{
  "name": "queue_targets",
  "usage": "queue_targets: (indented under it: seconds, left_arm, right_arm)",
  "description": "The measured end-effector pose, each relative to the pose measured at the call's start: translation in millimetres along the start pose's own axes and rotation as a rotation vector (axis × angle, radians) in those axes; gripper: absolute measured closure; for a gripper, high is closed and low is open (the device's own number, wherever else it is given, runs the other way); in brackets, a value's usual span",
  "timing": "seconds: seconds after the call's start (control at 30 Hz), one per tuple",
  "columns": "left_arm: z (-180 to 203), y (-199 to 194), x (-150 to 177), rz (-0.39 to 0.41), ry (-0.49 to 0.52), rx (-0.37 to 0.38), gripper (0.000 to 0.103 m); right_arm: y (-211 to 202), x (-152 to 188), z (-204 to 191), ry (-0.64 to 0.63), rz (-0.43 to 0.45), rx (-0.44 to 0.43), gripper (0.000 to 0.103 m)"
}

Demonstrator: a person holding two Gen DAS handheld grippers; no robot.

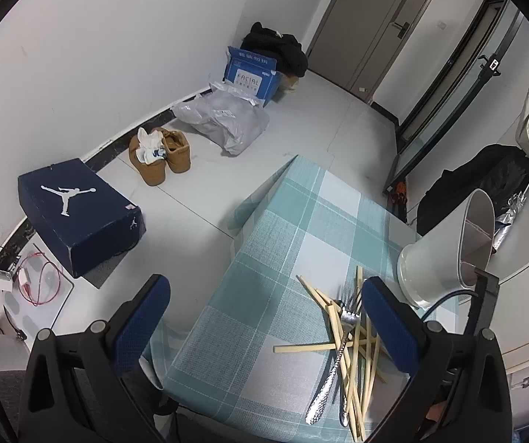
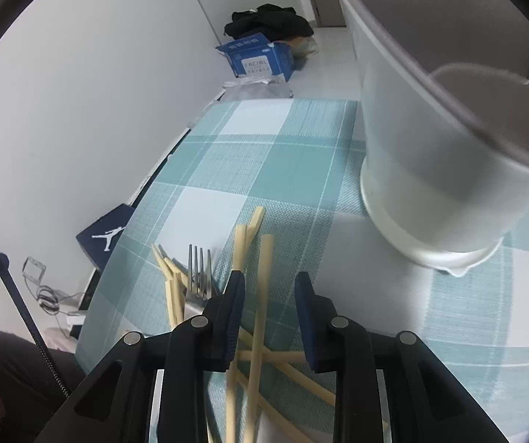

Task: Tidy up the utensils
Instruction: 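Lower the right tool onto the pile and grasp a wooden chopstick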

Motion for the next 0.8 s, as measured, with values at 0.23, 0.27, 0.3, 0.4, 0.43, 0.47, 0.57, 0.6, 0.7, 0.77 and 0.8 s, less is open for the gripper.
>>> queue_targets:
  seconds: [0.23,0.27,0.3,0.4,0.43,0.47,0.57,0.6,0.7,0.77,0.8]
  left_arm:
    - [3.4,6.0,0.6,-0.013,0.013,0.027,0.001]
    - [4.1,7.1,0.9,-0.014,0.018,0.025,0.001]
    - [4.1,8.4,1.0,-0.016,0.022,0.023,0.001]
    - [7.2,13.2,2.1,-0.013,0.066,0.0,0.001]
    - [10.4,15.4,3.9,-0.013,0.101,-0.005,0.001]
    - [13.4,17.6,5.8,-0.02,0.131,-0.004,0.001]
    - [19.9,23.4,13.1,-0.062,0.177,0.029,0.001]
    - [21.0,24.9,14.3,-0.071,0.185,0.031,0.001]
    - [27.2,33.9,17.7,-0.122,0.231,0.029,0.001]
    - [39.4,40.0,20.3,-0.168,0.284,0.069,0.001]
    - [45.9,42.2,21.8,-0.18,0.311,0.076,0.001]
  right_arm:
    - [-3.4,-3.7,5.3,0.034,0.025,-0.057,0.096]
    - [-5.1,-4.9,5.3,0.036,0.034,-0.07,0.096]
    - [-7.6,-6.5,5.4,0.037,0.044,-0.076,0.096]
    - [-13.2,-12.5,-0.8,0.017,0.079,-0.082,0.096]
    - [-16.4,-14.3,-2.5,0.01,0.091,-0.083,0.096]
    - [-20.0,-16.4,-3.7,0.004,0.103,-0.086,0.096]
    - [-34.0,-20.7,-5.4,-0.005,0.146,-0.092,0.097]
    - [-41.3,-22.5,-4.4,-0.005,0.165,-0.095,0.097]
    - [-60.3,-27.1,0.1,0.006,0.211,-0.109,0.097]
    - [-72.9,-29.1,5.3,0.017,0.241,-0.117,0.097]
    - [-78.5,-29.9,7.9,0.021,0.256,-0.12,0.097]
Point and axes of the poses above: each gripper's, at about its wrist camera, not at the fingertips, and y roughly the way its jaws point, z to its right, x to its underside, the point moved 7 cm from there along y, roughly the way its jaws point, and after that the axes turned 2 degrees about z, right-handed, at the moved point
